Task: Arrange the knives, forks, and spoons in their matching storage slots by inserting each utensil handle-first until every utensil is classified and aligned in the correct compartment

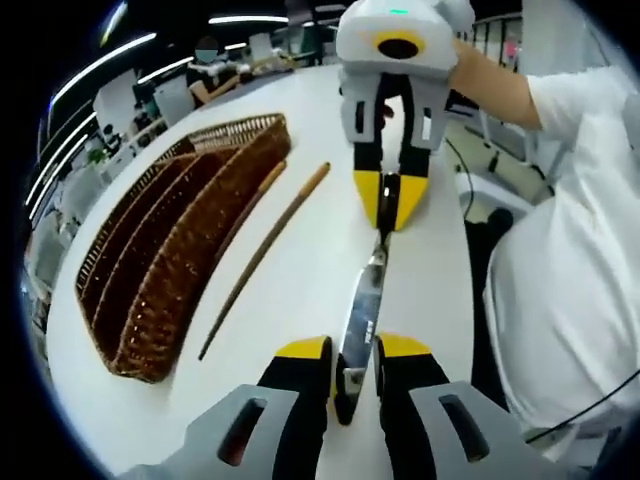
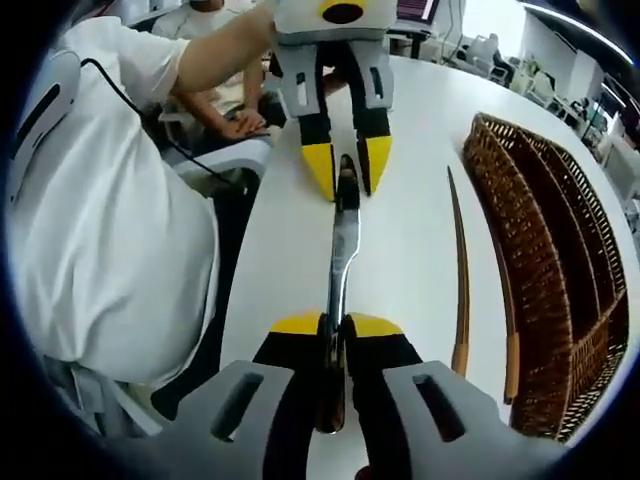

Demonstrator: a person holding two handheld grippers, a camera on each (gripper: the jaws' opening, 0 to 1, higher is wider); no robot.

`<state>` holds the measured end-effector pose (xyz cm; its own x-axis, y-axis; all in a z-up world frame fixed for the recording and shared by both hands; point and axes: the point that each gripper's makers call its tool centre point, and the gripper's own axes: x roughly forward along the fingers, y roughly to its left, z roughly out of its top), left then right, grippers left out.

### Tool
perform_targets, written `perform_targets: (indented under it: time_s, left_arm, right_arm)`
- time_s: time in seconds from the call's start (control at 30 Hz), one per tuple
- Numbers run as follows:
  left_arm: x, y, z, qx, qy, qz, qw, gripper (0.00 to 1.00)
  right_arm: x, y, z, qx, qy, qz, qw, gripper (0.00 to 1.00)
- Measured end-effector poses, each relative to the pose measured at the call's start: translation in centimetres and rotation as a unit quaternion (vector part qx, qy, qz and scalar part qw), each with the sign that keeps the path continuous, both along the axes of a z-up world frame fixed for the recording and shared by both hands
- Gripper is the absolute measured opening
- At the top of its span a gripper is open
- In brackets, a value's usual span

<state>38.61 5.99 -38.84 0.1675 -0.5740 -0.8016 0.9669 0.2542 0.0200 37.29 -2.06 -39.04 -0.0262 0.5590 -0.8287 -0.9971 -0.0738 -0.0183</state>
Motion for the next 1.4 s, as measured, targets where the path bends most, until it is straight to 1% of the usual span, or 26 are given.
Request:
perform_targets:
  time_s: [0.03,0.1,0.17,0.27,0.3,0.5,0.6,0.7,0.83,0.87,0.9,0.97,1.0,1.03,1.13,1.17,1.23,1.4]
  left_arm:
    - [0.14,-0.1,0.03,-0.001,0.001,0.0,1.0,0.17]
    - [0.18,-0.07,-0.12,0.01,0.015,-0.001,0.9998,0.16]
    - [0.17,-0.09,-0.17,0.019,0.021,-0.007,0.9996,0.16]
    - [0.15,-0.18,-0.23,0.036,0.016,-0.017,0.9991,0.14]
    - [0.02,-0.28,-0.27,0.04,0.021,-0.017,0.9988,0.12]
    - [-0.16,-0.27,-0.27,0.06,0.016,-0.023,0.9978,0.12]
    - [-0.27,-0.21,-0.18,0.067,0.0,-0.027,0.9974,0.12]
    - [-0.29,-0.19,-0.12,0.069,-0.014,-0.027,0.9971,0.11]
    - [-0.26,-0.22,0.06,0.075,-0.053,-0.03,0.9953,0.11]
    - [-0.28,-0.21,0.09,0.075,-0.058,-0.028,0.9951,0.11]
    - [-0.24,-0.25,0.15,0.076,-0.073,-0.031,0.9939,0.11]
    - [-0.32,-0.27,0.2,0.073,-0.087,-0.028,0.9931,0.11]
    - [-0.32,-0.35,0.31,0.07,-0.102,-0.033,0.9917,0.11]
    - [-0.36,-0.36,0.31,0.069,-0.106,-0.03,0.9915,0.11]
    - [-0.31,-0.29,0.47,0.068,-0.134,-0.026,0.9883,0.11]
    - [-0.37,-0.29,0.48,0.067,-0.139,-0.025,0.9877,0.11]
    - [-0.44,-0.23,0.53,0.065,-0.148,-0.021,0.9866,0.11]
    - [-0.33,-0.21,0.68,0.061,-0.174,-0.016,0.9828,0.11]
  right_arm:
    - [0.0,0.0,0.0,0.0,0.0,0.0,1.0,0.08]
    - [-0.09,0.02,-0.03,0.0,-0.006,0.003,1.0,0.08]
    - [-0.1,0.04,-0.04,0.001,-0.008,0.003,1.0,0.08]
    - [-0.11,0.06,-0.05,0.003,-0.01,0.001,0.9999,0.08]
    - [-0.12,0.08,-0.06,0.004,-0.011,0.001,0.9999,0.08]
    - [-0.02,0.13,-0.03,0.002,-0.018,0.003,0.9998,0.08]
    - [-0.01,0.15,-0.03,0.002,-0.019,0.002,0.9998,0.08]
    - [0.11,0.11,-0.02,0.006,-0.014,-0.001,0.9999,0.08]
    - [0.05,0.11,-0.04,0.008,-0.01,-0.003,0.9999,0.08]
    - [0.03,0.11,-0.05,0.008,-0.009,-0.004,0.9999,0.08]
    - [0.02,0.1,-0.05,0.008,-0.006,-0.005,0.9999,0.08]
    - [0.09,0.09,-0.05,0.008,-0.003,-0.007,0.9999,0.08]
    - [0.16,0.12,-0.05,0.01,0.001,-0.009,0.9999,0.08]
    - [0.16,0.16,-0.05,0.011,0.003,-0.01,0.9999,0.08]
    - [0.21,0.39,-0.06,0.018,0.019,-0.016,0.9995,0.09]
    - [0.22,0.49,-0.05,0.021,0.023,-0.017,0.9994,0.09]
    - [0.46,0.72,-0.01,0.025,0.042,-0.029,0.9984,0.09]
    - [0.64,0.95,0.05,0.026,0.066,-0.042,0.9966,0.09]
